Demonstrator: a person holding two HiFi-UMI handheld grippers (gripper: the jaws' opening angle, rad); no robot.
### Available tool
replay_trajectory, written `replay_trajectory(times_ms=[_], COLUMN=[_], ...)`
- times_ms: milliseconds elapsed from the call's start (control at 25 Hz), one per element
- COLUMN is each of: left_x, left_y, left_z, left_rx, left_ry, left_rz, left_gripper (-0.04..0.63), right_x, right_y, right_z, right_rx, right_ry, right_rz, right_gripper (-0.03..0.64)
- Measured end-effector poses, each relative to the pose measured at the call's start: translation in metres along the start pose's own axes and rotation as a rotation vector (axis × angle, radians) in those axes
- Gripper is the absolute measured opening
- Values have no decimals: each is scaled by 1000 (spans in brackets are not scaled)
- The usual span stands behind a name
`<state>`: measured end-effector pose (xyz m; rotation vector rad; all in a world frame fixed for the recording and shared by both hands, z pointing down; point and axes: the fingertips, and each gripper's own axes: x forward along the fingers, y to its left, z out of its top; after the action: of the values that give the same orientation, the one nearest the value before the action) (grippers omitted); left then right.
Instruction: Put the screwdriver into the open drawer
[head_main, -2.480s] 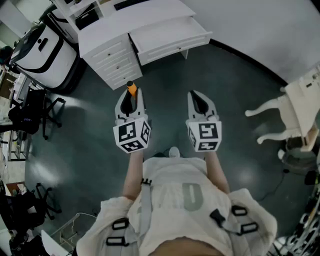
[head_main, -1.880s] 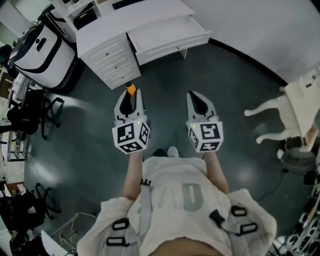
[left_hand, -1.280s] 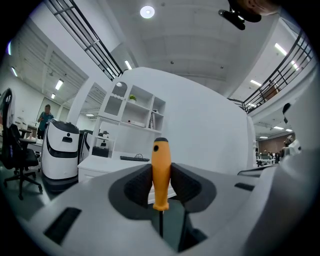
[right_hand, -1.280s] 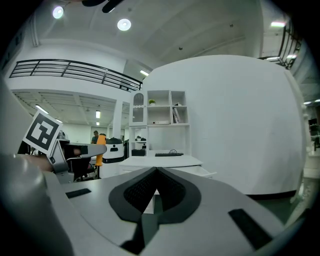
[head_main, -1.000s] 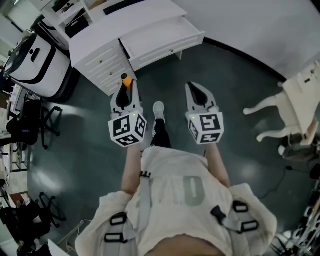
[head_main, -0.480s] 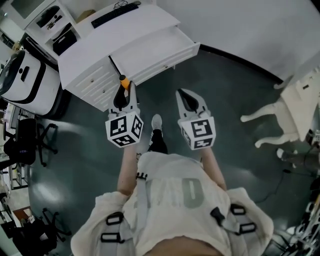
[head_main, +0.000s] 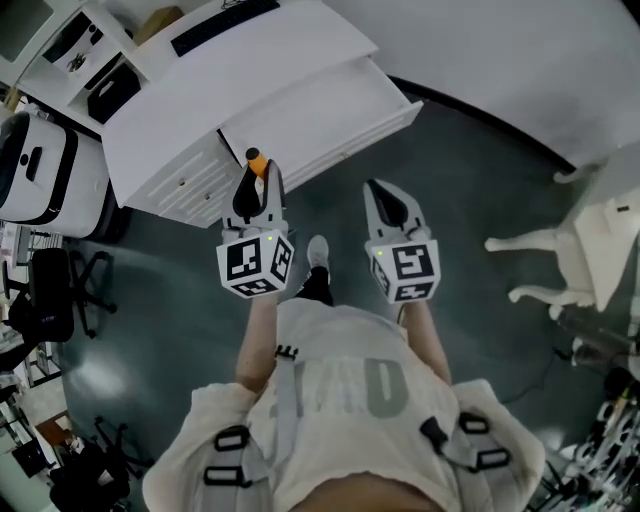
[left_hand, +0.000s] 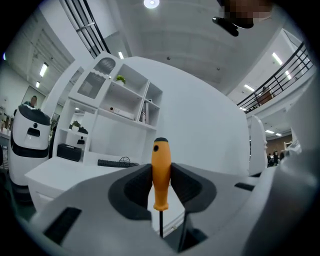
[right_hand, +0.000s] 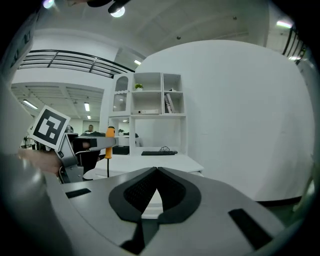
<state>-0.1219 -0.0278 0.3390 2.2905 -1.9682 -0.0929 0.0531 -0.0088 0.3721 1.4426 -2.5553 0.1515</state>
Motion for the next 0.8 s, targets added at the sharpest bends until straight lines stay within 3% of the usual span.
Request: replay_trajectory(times_ms=[240,440,800], left_x=[74,123,154], left_y=[41,75,110], left_z=[7,13,-1], left_rx=[3,-1,-35], left_ry=[-4,-4,29], left_rz=[-20,-7,30], left_gripper=[110,110,110], right_x=[92,155,205], right_y=[-14,-6,-5], right_z=[20,32,29], right_rx=[-50,-36,-32], right_ry=[-9,61,99], right_rz=[0,51,50], right_gripper=[5,5,5])
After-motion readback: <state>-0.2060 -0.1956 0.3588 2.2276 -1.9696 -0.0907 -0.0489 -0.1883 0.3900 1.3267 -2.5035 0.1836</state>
